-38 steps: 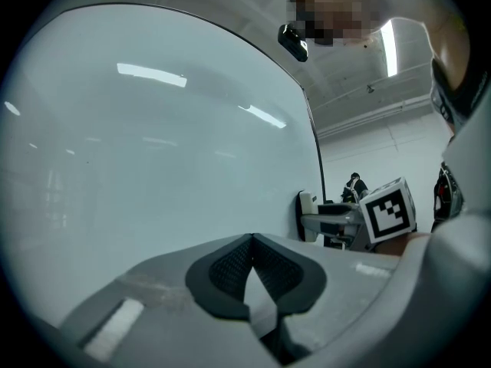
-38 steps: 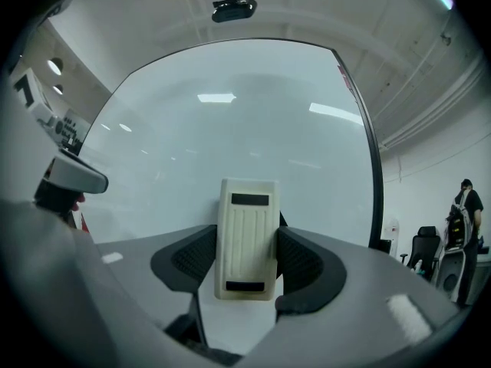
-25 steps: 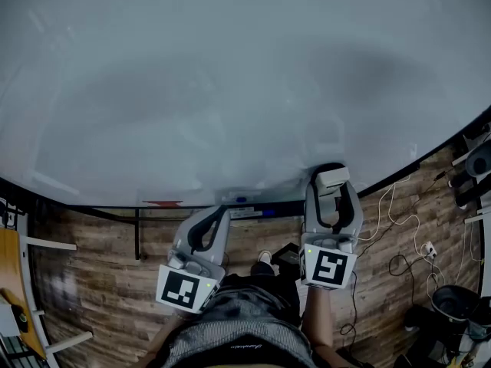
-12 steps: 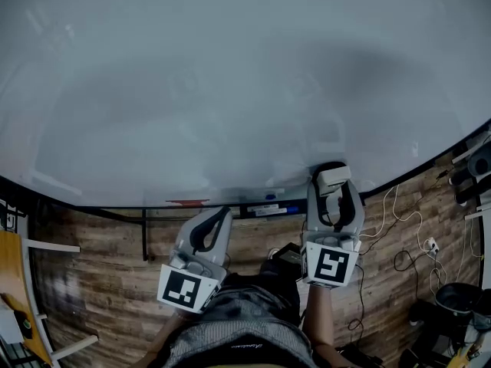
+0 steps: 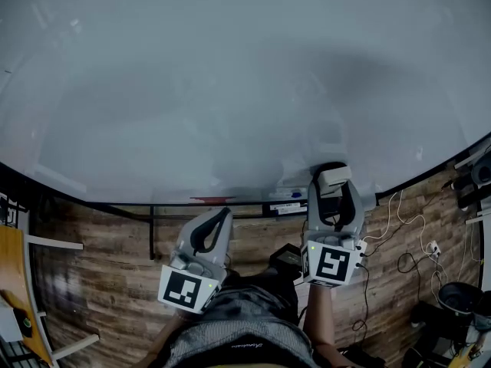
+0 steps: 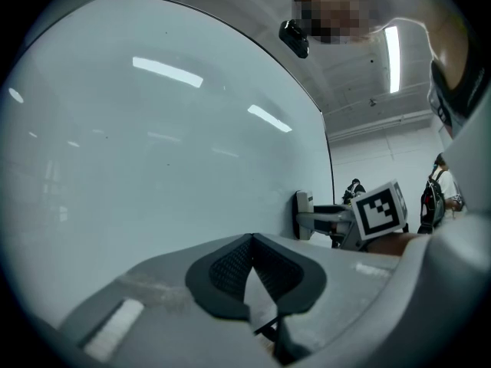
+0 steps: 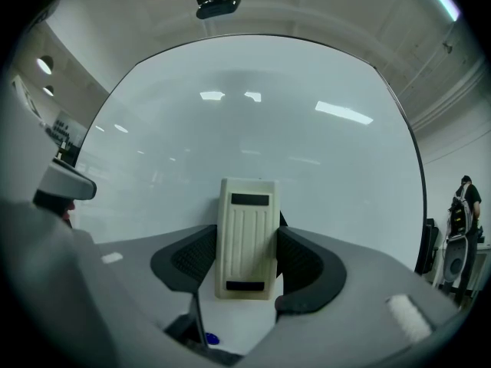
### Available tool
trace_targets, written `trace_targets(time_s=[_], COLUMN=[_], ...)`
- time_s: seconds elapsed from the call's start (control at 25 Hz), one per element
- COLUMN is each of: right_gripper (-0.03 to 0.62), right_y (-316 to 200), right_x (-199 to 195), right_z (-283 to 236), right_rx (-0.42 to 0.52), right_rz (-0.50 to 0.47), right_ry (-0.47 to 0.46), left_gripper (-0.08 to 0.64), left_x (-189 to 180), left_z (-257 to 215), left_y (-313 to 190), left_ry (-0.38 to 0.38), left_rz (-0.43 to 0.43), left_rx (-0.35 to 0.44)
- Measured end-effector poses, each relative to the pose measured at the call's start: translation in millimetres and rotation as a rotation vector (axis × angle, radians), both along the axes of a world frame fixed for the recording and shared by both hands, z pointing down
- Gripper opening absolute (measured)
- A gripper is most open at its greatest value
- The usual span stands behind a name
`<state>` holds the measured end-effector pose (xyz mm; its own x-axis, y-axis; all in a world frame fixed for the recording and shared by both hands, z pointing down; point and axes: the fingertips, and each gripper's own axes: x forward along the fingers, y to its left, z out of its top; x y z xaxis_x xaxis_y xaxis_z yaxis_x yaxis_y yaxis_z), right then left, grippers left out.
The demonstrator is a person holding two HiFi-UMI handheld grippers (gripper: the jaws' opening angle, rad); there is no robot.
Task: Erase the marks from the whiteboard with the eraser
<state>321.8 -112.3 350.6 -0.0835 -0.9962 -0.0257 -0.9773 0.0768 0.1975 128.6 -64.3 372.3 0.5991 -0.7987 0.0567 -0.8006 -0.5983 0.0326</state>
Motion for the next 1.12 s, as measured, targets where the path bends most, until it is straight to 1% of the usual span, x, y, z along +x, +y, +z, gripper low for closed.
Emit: trace_targets(time_s=[0.32, 0.44, 0.56, 0.68, 0.88, 0.96, 1.12], right_gripper=[0.249, 0.249, 0.249, 0.249, 0.249, 0.249, 0.249], right_y=[-1.0, -1.8, -1.7, -1.6, -1.8, -1.7, -1.3], right_x=[-69.4, -91.8, -108.2, -116.7, -118.3, -117.2, -115.0], right_z=[9.7, 12.1, 14.6, 14.5, 15.2, 15.0, 14.9], right_rx=[-0.010, -0.012, -0.018, -0.018, -0.017, -0.016, -0.012], right_rz=[-0.049, -0.059, -0.060, -0.044, -0.036, -0.043, -0.066], right_ry=[-0.031, -0.027, -0.026, -0.034, -0.035, -0.034, -0.034], left_gripper=[0.003, 0.003, 0.003, 0.003, 0.003, 0.003, 0.003], left_x=[-71.0, -98.5, -120.1, -136.1, -141.5, -135.7, -116.8], left_z=[9.0, 14.6, 16.3, 15.2, 13.4, 13.6, 14.5], left_y=[14.7, 20.2, 26.2, 30.6, 30.1, 27.5, 19.9], left_ry=[-0.003, 0.008, 0.008, 0.008, 0.015, 0.013, 0.012], left_rz=[-0.045, -0.083, -0.104, -0.114, -0.116, -0.108, -0.091], left_rx=[-0.012, -0.040, -0.037, -0.033, -0.026, -0.017, -0.027])
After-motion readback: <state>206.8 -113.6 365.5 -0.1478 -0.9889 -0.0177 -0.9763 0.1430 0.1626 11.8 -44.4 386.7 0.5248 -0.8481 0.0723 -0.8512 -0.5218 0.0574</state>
